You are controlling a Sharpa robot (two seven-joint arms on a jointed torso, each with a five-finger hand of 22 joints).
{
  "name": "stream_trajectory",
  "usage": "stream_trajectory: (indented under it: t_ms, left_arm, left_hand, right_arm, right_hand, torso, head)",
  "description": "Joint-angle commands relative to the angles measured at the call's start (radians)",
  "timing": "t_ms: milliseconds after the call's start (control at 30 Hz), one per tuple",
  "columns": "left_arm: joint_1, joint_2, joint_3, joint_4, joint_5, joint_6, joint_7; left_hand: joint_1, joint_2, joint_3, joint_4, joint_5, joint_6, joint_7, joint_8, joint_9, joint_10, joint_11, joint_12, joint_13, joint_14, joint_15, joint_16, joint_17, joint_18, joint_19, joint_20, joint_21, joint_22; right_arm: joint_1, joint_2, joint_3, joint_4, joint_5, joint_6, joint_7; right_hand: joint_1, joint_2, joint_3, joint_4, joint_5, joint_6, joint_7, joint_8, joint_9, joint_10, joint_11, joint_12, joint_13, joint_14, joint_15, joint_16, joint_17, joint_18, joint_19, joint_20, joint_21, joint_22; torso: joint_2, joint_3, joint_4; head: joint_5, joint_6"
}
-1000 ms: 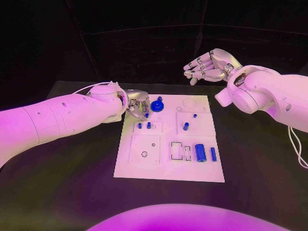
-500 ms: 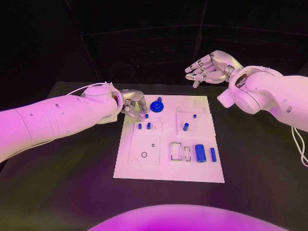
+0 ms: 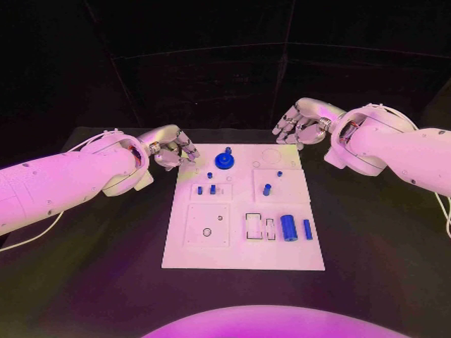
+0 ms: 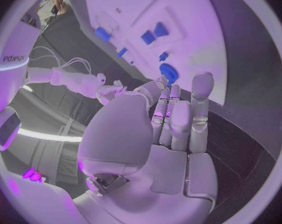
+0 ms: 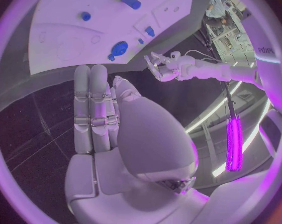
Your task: Assemble the parts on the task board
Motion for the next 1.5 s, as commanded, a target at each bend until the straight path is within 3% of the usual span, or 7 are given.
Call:
stream_trajectory:
  t_ms: [33,167,300,433,567,733,1500]
  left_arm:
    - [0.001,-0.018,0.000,0.038,0.390,-0.135,0.271]
    - [0.000,-0.048,-0.001,0.092,0.616,-0.163,0.399]
    - [-0.001,-0.065,-0.004,0.134,0.825,-0.171,0.464]
    - [-0.002,-0.077,-0.008,0.156,0.930,-0.175,0.502]
    - [-0.002,-0.083,-0.009,0.160,0.979,-0.175,0.523]
    - [-0.003,-0.086,-0.010,0.163,1.020,-0.166,0.530]
    - [-0.002,-0.091,-0.010,0.170,1.038,-0.143,0.510]
  left_hand:
    - [0.003,0.009,0.017,-0.003,-0.001,0.005,0.000,0.005,0.000,-0.001,0.000,0.009,-0.002,-0.058,0.002,-0.065,-0.111,0.021,-0.061,-0.001,-0.113,-0.085]
    - [-0.007,0.004,0.022,0.000,-0.002,-0.002,0.003,0.005,-0.004,-0.009,0.002,0.024,-0.004,-0.119,0.006,-0.134,-0.224,0.026,-0.099,0.001,-0.166,-0.120]
    - [-0.019,0.003,0.017,0.007,-0.002,-0.005,0.003,0.007,-0.005,-0.003,0.001,0.039,-0.002,-0.130,0.006,-0.145,-0.241,0.026,-0.105,0.002,-0.176,-0.127]
    - [-0.017,0.007,0.015,0.007,-0.002,0.002,0.000,0.013,-0.004,0.020,-0.005,0.063,0.004,-0.130,0.002,-0.144,-0.243,0.027,-0.104,0.001,-0.182,-0.132]
    - [-0.017,0.009,0.013,0.006,-0.001,0.004,-0.003,0.016,-0.004,0.030,-0.009,0.076,0.007,-0.130,-0.001,-0.144,-0.245,0.028,-0.102,-0.001,-0.184,-0.134]
    - [-0.019,0.008,0.010,0.007,-0.001,0.004,-0.003,0.017,-0.004,0.034,-0.011,0.084,0.010,-0.130,-0.002,-0.144,-0.247,0.028,-0.101,-0.003,-0.187,-0.136]
    - [-0.021,0.009,0.007,0.008,-0.001,0.004,-0.004,0.019,-0.004,0.036,-0.012,0.090,0.011,-0.132,-0.003,-0.147,-0.252,0.027,-0.101,-0.004,-0.189,-0.138]
  right_arm:
    - [-0.012,-0.012,0.000,0.025,-0.246,0.034,-0.066]
    - [-0.031,-0.017,-0.001,0.046,-0.338,0.035,-0.093]
    - [-0.048,-0.017,-0.002,0.055,-0.406,0.067,-0.128]
    - [-0.062,-0.019,-0.008,0.062,-0.451,0.119,-0.158]
    - [-0.068,-0.019,-0.026,0.068,-0.472,0.133,-0.166]
    - [-0.074,-0.013,-0.035,0.066,-0.482,0.110,-0.162]
    - [-0.096,0.030,-0.039,0.031,-0.458,0.130,-0.139]
  right_hand:
    - [-0.008,-0.013,0.013,0.002,-0.006,0.006,-0.001,-0.011,-0.001,-0.012,0.000,-0.002,-0.010,0.038,-0.006,0.043,0.025,-0.016,0.017,0.001,0.075,0.078]
    - [-0.021,-0.028,0.021,0.007,-0.013,-0.005,0.003,-0.023,-0.002,-0.047,0.004,-0.012,-0.022,0.042,0.000,0.116,0.077,-0.030,0.044,0.004,0.169,0.181]
    - [-0.035,-0.041,0.028,0.010,-0.024,-0.034,0.015,-0.037,-0.003,-0.074,0.015,-0.012,-0.032,0.042,0.007,0.223,0.157,-0.044,0.068,0.010,0.256,0.276]
    - [-0.048,-0.049,0.029,0.010,-0.059,-0.052,0.021,-0.037,-0.002,-0.097,0.022,-0.008,-0.036,0.039,0.014,0.294,0.207,-0.050,0.077,0.018,0.311,0.335]
    - [-0.054,-0.050,0.029,0.006,-0.072,-0.061,0.021,-0.036,-0.002,-0.108,0.024,-0.004,-0.036,0.034,0.015,0.326,0.228,-0.052,0.078,0.022,0.335,0.361]
    - [-0.053,-0.046,0.035,0.000,-0.068,-0.060,0.021,-0.035,-0.001,-0.113,0.024,0.002,-0.036,0.033,0.016,0.365,0.257,-0.055,0.082,0.024,0.360,0.389]
    - [-0.038,-0.037,0.135,-0.023,-0.083,-0.038,0.024,-0.033,0.000,-0.111,0.025,0.022,-0.038,0.033,0.019,0.558,0.392,-0.075,0.113,0.028,0.491,0.535]
  torso:
    - [0.002,-0.0010,0.0028]
    - [0.000,-0.0017,-0.0054]
    - [-0.001,-0.0024,-0.0011]
    - [0.000,-0.0016,-0.0014]
    - [0.001,-0.0023,-0.0034]
    - [0.002,0.0005,-0.0049]
    - [0.003,-0.0010,-0.0026]
  head:
    - [-0.014,0.009]
    - [-0.021,0.008]
    - [-0.030,0.012]
    - [-0.033,0.012]
    - [-0.031,0.014]
    - [-0.030,0.015]
    - [-0.029,0.010]
